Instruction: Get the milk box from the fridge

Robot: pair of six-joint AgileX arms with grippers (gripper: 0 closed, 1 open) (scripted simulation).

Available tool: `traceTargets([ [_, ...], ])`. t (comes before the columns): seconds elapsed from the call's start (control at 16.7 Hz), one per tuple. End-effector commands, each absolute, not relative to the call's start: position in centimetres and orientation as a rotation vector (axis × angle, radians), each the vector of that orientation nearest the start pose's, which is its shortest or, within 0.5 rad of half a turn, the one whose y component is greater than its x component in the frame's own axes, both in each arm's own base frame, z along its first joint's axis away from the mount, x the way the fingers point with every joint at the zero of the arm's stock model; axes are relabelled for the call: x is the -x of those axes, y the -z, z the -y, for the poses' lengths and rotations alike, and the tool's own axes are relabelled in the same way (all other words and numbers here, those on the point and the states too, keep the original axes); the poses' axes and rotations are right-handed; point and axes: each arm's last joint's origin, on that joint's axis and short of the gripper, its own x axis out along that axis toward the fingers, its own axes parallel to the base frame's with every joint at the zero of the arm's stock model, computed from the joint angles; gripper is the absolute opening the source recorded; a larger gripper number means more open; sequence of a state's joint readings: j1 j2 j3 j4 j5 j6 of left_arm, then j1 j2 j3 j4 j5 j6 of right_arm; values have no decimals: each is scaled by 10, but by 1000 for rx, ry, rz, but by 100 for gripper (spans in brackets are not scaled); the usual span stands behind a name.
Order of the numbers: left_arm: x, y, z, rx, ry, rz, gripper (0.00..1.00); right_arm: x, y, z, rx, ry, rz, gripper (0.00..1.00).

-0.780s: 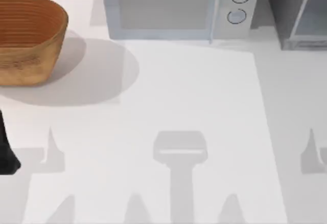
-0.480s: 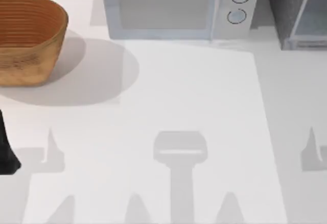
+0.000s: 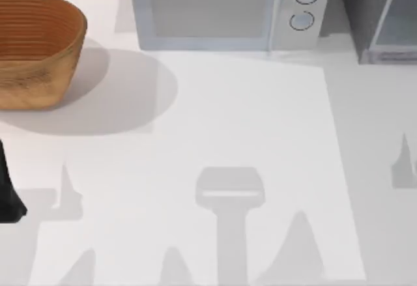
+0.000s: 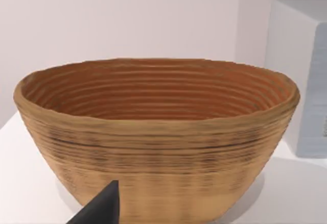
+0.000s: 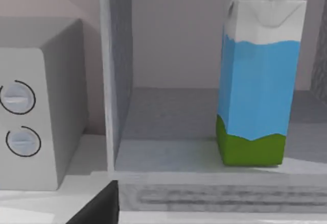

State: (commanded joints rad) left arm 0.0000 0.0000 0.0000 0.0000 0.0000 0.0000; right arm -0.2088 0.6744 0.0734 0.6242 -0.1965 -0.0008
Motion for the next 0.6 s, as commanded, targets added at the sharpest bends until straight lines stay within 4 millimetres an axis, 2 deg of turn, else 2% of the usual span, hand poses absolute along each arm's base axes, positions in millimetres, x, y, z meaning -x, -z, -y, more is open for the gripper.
traceTargets([
  [0.3, -106, -160, 1, 0, 0, 0, 100, -184, -155, 56, -2, 7, -26, 100],
  [0.6, -106, -160, 1, 0, 0, 0, 100, -200, -129, 84, -8, 3, -21, 100],
])
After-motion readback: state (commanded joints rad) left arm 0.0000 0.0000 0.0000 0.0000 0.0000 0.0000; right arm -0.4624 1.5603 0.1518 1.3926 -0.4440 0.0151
